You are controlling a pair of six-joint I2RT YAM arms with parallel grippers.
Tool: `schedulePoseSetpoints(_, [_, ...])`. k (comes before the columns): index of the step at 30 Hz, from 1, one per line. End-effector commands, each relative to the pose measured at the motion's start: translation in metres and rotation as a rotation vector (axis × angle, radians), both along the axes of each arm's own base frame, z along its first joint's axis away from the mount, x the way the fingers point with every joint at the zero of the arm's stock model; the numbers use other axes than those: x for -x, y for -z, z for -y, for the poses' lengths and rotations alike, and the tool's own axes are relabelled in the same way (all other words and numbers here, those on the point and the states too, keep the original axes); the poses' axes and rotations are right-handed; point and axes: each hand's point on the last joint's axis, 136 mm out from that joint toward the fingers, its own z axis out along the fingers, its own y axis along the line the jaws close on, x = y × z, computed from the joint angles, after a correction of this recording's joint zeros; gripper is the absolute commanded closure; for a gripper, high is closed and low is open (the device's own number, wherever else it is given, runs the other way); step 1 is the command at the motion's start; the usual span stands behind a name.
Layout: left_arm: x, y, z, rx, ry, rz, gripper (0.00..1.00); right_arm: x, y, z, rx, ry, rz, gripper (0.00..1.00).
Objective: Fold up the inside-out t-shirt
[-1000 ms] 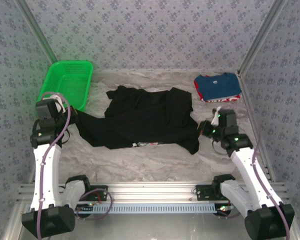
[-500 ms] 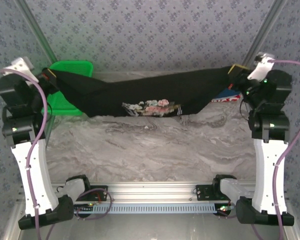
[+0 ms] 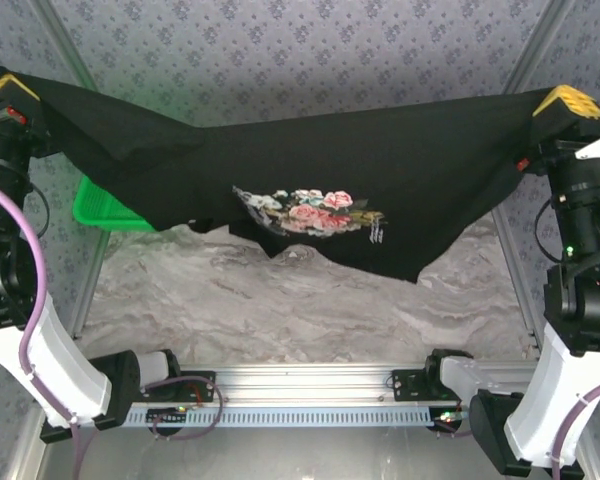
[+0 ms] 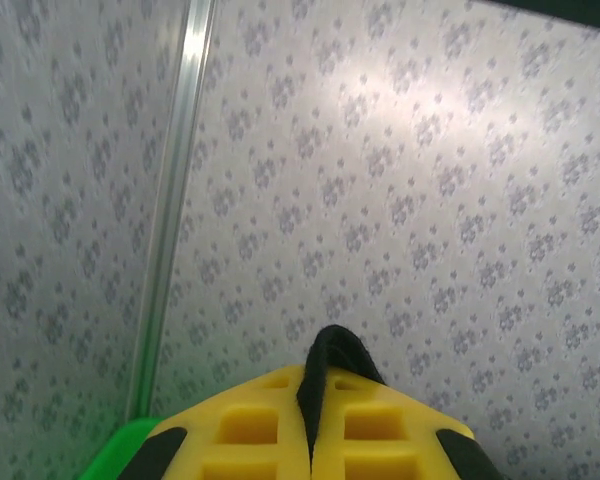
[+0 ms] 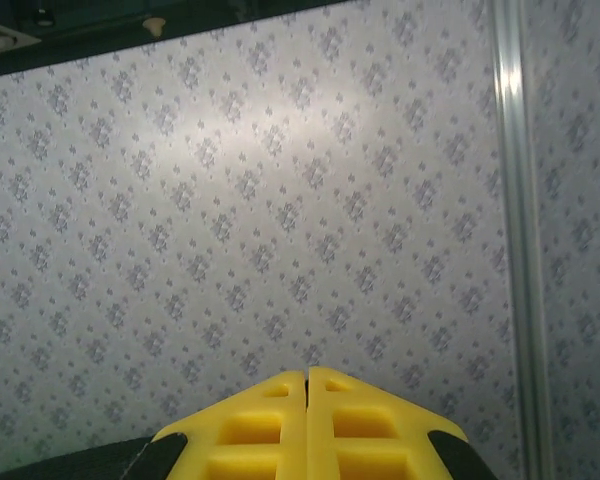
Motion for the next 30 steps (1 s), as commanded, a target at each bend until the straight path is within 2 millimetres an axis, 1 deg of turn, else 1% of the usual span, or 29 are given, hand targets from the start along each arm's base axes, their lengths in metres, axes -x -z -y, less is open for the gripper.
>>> schedulePoseSetpoints(1, [-0.008, -0.001, -0.01, -0.033, -0.052, -0.024, 1.0, -0.003, -0.007, 0.013, 0.026, 0.08, 0.002, 1.0])
schedulePoseSetpoints(2, [-0.017, 0.001, -0.009, -0.034, -0.033, -0.038, 1.0, -0.009, -0.006, 0.012, 0.025, 0.074, -0.01, 1.0])
schedulePoseSetpoints(4, [-0.041, 0.014, -0.01, -0.024, -0.008, -0.086, 1.0, -0.03, 0.003, 0.011, 0.009, 0.052, -0.043, 1.0])
schedulePoseSetpoints(7, [-0.091, 0.044, -0.015, 0.002, 0.024, -0.183, 1.0, -0.076, 0.017, 0.009, -0.039, -0.007, -0.069, 1.0])
schedulePoseSetpoints(8, [-0.108, 0.053, -0.019, 0.009, 0.025, -0.21, 1.0, -0.095, 0.024, 0.009, -0.055, -0.022, -0.086, 1.0])
schedulePoseSetpoints(9, [-0.124, 0.06, -0.022, 0.016, 0.025, -0.226, 1.0, -0.112, 0.026, 0.009, -0.064, -0.033, -0.084, 1.0])
schedulePoseSetpoints(10, [-0.139, 0.063, -0.025, 0.019, 0.028, -0.228, 1.0, -0.128, 0.027, 0.009, -0.073, -0.046, -0.08, 1.0])
schedulePoseSetpoints(12, [-0.165, 0.061, -0.031, 0.036, 0.031, -0.208, 1.0, -0.159, 0.026, 0.011, -0.098, -0.061, -0.054, 1.0])
schedulePoseSetpoints(13, [-0.178, 0.057, -0.035, 0.052, 0.041, -0.184, 1.0, -0.174, 0.022, 0.012, -0.111, -0.065, -0.031, 1.0])
schedulePoseSetpoints(15, [-0.194, 0.039, -0.042, 0.101, 0.08, -0.105, 1.0, -0.196, 0.012, 0.014, -0.149, -0.082, 0.021, 1.0])
schedulePoseSetpoints(16, [-0.196, 0.025, -0.044, 0.123, 0.102, -0.042, 1.0, -0.203, 0.004, 0.013, -0.153, -0.095, 0.05, 1.0])
schedulePoseSetpoints(17, [-0.193, 0.01, -0.046, 0.134, 0.117, 0.024, 1.0, -0.205, -0.006, 0.011, -0.149, -0.102, 0.079, 1.0])
schedulePoseSetpoints(18, [-0.186, -0.006, -0.048, 0.147, 0.135, 0.088, 1.0, -0.207, -0.017, 0.008, -0.147, -0.103, 0.104, 1.0])
schedulePoseSetpoints(20, [-0.172, -0.029, -0.049, 0.133, 0.134, 0.173, 1.0, -0.205, -0.037, 0.001, -0.128, -0.112, 0.145, 1.0])
schedulePoseSetpoints(22, [-0.158, -0.045, -0.051, 0.13, 0.134, 0.232, 1.0, -0.197, -0.058, -0.006, -0.117, -0.136, 0.195, 1.0])
schedulePoseSetpoints(23, [-0.149, -0.052, -0.052, 0.133, 0.134, 0.259, 1.0, -0.194, -0.065, -0.011, -0.113, -0.156, 0.213, 1.0])
schedulePoseSetpoints(25, [-0.13, -0.065, -0.055, 0.137, 0.138, 0.302, 1.0, -0.18, -0.079, -0.017, -0.112, -0.185, 0.253, 1.0])
schedulePoseSetpoints(27, [-0.116, -0.072, -0.057, 0.158, 0.158, 0.322, 1.0, -0.17, -0.082, -0.023, -0.11, -0.216, 0.254, 1.0])
schedulePoseSetpoints(28, [-0.111, -0.073, -0.056, 0.156, 0.168, 0.319, 1.0, -0.17, -0.078, -0.025, -0.109, -0.227, 0.235, 1.0])
schedulePoseSetpoints(30, [-0.105, -0.067, -0.048, 0.147, 0.192, 0.275, 1.0, -0.163, -0.066, -0.032, -0.094, -0.254, 0.183, 1.0])
